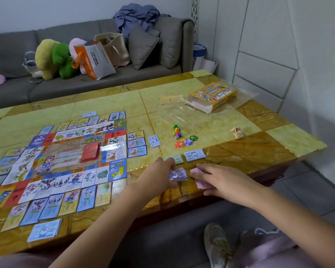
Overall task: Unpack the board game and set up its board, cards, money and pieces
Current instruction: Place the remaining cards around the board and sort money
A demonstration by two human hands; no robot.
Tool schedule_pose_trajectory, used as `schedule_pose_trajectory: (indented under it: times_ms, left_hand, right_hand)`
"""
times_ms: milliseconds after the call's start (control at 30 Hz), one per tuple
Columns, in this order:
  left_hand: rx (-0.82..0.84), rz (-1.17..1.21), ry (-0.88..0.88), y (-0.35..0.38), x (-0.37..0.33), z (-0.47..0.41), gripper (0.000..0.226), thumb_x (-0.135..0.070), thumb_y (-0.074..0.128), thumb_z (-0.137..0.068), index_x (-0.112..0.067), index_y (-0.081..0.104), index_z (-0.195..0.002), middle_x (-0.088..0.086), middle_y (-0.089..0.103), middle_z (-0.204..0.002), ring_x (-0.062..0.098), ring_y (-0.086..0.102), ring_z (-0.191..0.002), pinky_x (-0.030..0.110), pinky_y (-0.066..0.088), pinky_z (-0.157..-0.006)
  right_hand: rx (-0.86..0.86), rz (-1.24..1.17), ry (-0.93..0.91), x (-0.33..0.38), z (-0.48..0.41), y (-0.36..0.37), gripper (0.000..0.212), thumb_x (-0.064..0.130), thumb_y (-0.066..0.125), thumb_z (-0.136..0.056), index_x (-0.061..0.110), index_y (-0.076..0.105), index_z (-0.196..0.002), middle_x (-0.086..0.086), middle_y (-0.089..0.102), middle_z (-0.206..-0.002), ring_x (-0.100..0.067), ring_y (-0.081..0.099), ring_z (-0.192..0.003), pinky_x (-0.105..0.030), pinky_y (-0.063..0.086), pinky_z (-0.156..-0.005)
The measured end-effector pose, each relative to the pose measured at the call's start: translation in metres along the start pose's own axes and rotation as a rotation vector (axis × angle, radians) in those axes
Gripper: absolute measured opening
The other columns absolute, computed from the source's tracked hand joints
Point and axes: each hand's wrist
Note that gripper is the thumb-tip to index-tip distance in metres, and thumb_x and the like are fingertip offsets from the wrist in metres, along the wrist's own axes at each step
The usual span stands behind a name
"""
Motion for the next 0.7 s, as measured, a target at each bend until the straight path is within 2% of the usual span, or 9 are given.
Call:
schedule_pose_trajectory:
  times_ms: [133,200,267,367,467,567,600,700]
  left_hand:
    - [0.003,-0.009,0.018,0.000,0.000,0.000,0.044,-0.029,0.070,-0.078,-0.026,0.051,-0.119,-0.001,0.044,-0.101,0.017,0.050,-0.081,0.021,0.034,-0.052]
    - [0.010,-0.013,0.033,0.000,0.000,0.001,0.047,-0.036,0.071,-0.079,-0.029,0.050,-0.121,0.001,0.046,-0.106,0.018,0.053,-0.084,0.023,0.040,-0.059]
    - [0.006,-0.034,0.040,0.001,-0.001,0.001,0.048,-0.043,0.070,-0.079,-0.030,0.050,-0.120,0.001,0.048,-0.108,0.018,0.055,-0.084,0.027,0.045,-0.065]
    - [-0.012,-0.090,0.047,0.003,-0.005,0.001,0.043,-0.044,0.066,-0.081,-0.030,0.049,-0.119,0.000,0.048,-0.106,0.020,0.055,-0.082,0.028,0.044,-0.063]
    - [-0.025,-0.141,0.041,0.003,-0.009,0.001,0.041,-0.040,0.063,-0.083,-0.028,0.048,-0.119,0.001,0.046,-0.104,0.022,0.054,-0.080,0.029,0.042,-0.059]
    - [-0.054,-0.168,0.039,0.005,-0.010,0.001,0.042,-0.040,0.062,-0.083,-0.026,0.047,-0.119,0.000,0.044,-0.101,0.020,0.050,-0.076,0.029,0.039,-0.057]
    - [-0.064,-0.165,0.039,0.006,-0.009,0.000,0.041,-0.040,0.062,-0.083,-0.026,0.047,-0.119,0.001,0.046,-0.103,0.020,0.050,-0.076,0.028,0.039,-0.057]
    - [-0.071,-0.155,0.033,0.006,-0.008,-0.001,0.040,-0.040,0.062,-0.084,-0.027,0.047,-0.119,0.002,0.048,-0.107,0.020,0.052,-0.078,0.029,0.040,-0.059]
  right_hand:
    - [-0.029,0.042,-0.023,-0.004,0.001,0.006,0.062,0.028,0.054,-0.094,0.032,0.025,-0.149,0.001,0.023,-0.156,-0.019,0.030,-0.141,-0.036,0.042,-0.102]
    - [-0.117,0.055,-0.051,-0.006,0.003,0.009,0.061,0.025,0.066,-0.087,0.029,0.041,-0.143,-0.003,0.042,-0.147,-0.023,0.048,-0.129,-0.036,0.052,-0.089]
    - [-0.204,0.039,-0.084,-0.009,0.004,0.014,0.061,0.023,0.079,-0.073,0.025,0.056,-0.130,-0.004,0.061,-0.127,-0.023,0.065,-0.105,-0.033,0.059,-0.068]
    - [-0.274,0.032,-0.118,-0.011,0.005,0.018,0.057,0.025,0.082,-0.067,0.024,0.062,-0.121,-0.001,0.066,-0.114,-0.019,0.069,-0.091,-0.029,0.058,-0.057]
    - [-0.325,0.036,-0.128,-0.011,0.005,0.020,0.048,0.028,0.077,-0.073,0.023,0.063,-0.119,-0.002,0.066,-0.116,-0.019,0.069,-0.093,-0.029,0.058,-0.057]
    - [-0.350,-0.003,-0.086,-0.006,0.004,0.016,0.032,0.033,0.050,-0.092,0.021,0.063,-0.119,-0.003,0.067,-0.117,-0.019,0.069,-0.095,-0.031,0.059,-0.062]
    - [-0.345,-0.033,-0.075,-0.006,0.004,0.015,0.033,0.030,0.046,-0.096,0.018,0.063,-0.121,-0.004,0.067,-0.118,-0.020,0.068,-0.096,-0.033,0.059,-0.066]
    - [-0.306,-0.068,-0.058,-0.008,0.004,0.015,0.039,0.008,0.055,-0.092,0.015,0.056,-0.131,-0.002,0.064,-0.124,-0.020,0.065,-0.104,-0.035,0.057,-0.077]
Point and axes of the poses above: each hand's wrist, its own z-axis away from the middle knuckle, its own y-axis out of the palm, x = y × z
